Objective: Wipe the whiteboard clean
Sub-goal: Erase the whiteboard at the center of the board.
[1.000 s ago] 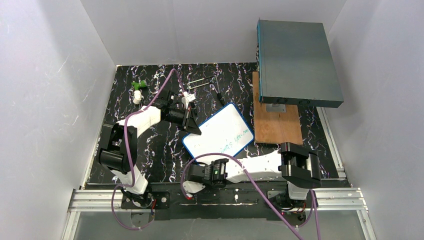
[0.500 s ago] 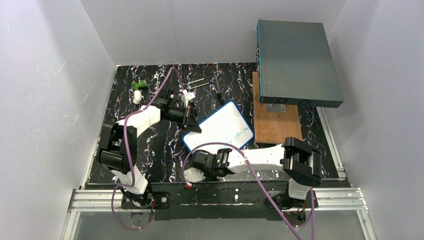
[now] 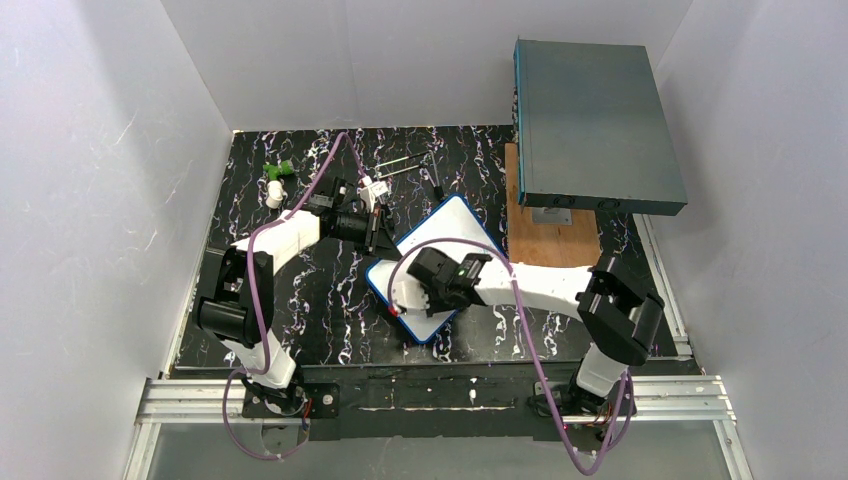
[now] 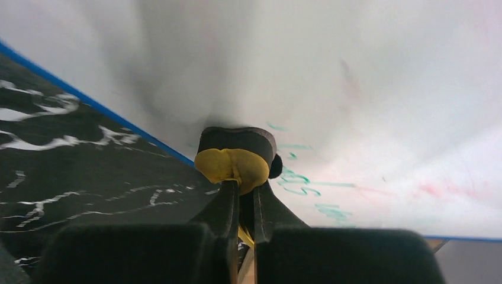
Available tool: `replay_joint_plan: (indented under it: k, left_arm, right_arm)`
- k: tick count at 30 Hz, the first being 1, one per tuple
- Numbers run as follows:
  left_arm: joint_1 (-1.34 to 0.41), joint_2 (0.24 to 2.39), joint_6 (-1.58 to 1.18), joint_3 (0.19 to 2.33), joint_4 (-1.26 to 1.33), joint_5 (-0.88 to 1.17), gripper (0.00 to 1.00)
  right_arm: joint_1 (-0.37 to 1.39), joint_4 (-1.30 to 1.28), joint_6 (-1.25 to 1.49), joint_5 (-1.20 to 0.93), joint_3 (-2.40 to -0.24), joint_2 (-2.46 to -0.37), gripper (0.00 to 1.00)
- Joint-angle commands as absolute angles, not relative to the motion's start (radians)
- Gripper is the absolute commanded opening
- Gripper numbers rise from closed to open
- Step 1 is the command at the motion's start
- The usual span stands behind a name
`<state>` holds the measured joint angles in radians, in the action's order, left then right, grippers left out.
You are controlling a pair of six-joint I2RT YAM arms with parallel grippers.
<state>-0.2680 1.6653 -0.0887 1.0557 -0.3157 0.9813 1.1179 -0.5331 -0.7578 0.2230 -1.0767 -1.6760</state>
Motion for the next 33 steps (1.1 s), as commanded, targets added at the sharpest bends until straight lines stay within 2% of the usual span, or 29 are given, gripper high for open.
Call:
replay_joint_plan:
  k: [1,7,13,16,18,22,26,33]
  left_arm:
    - [-0.292,1.661,-0.041,1.051,-0.404,0.993,0.0]
    - [-0.291,1.644,-0.042,1.048,-0.407,0.979,0.0]
    - [-0.291,1.534,-0.137,0.954,-0.349,0.929,0.0]
    - [-0.292,1.219,-0.386,0.723,-0.192,0.74,0.0]
    - [-0.295,1.01,-0.542,0.559,-0.085,0.596,0.0]
    - [-0.309,0.686,-0.718,0.359,-0.007,0.333,0.0]
    - [-0.314,0.6,-0.746,0.31,-0.01,0.259,0.0]
    - [-0.313,0.581,-0.733,0.279,-0.006,0.27,0.0]
  right_arm:
    - [1.014,-0.448,-0.743,0.334,-1.071,-1.666,0.01]
    - [0.973,-0.47,-0.712,0.263,-1.083,-1.651,0.01]
    - [0.897,-0.588,-0.625,-0.154,-1.138,-1.522,0.01]
    - [0.717,-0.561,-0.488,-0.531,-1.111,-1.408,0.01]
    - [0.709,-0.501,-0.441,-0.608,-1.061,-1.386,0.01]
    - [0.83,-0.412,-0.352,-0.523,-1.03,-1.446,0.01]
    - [0.926,-0.367,-0.299,-0.414,-1.05,-1.566,0.01]
    - [0.96,-0.372,-0.24,-0.42,-1.107,-1.653,0.01]
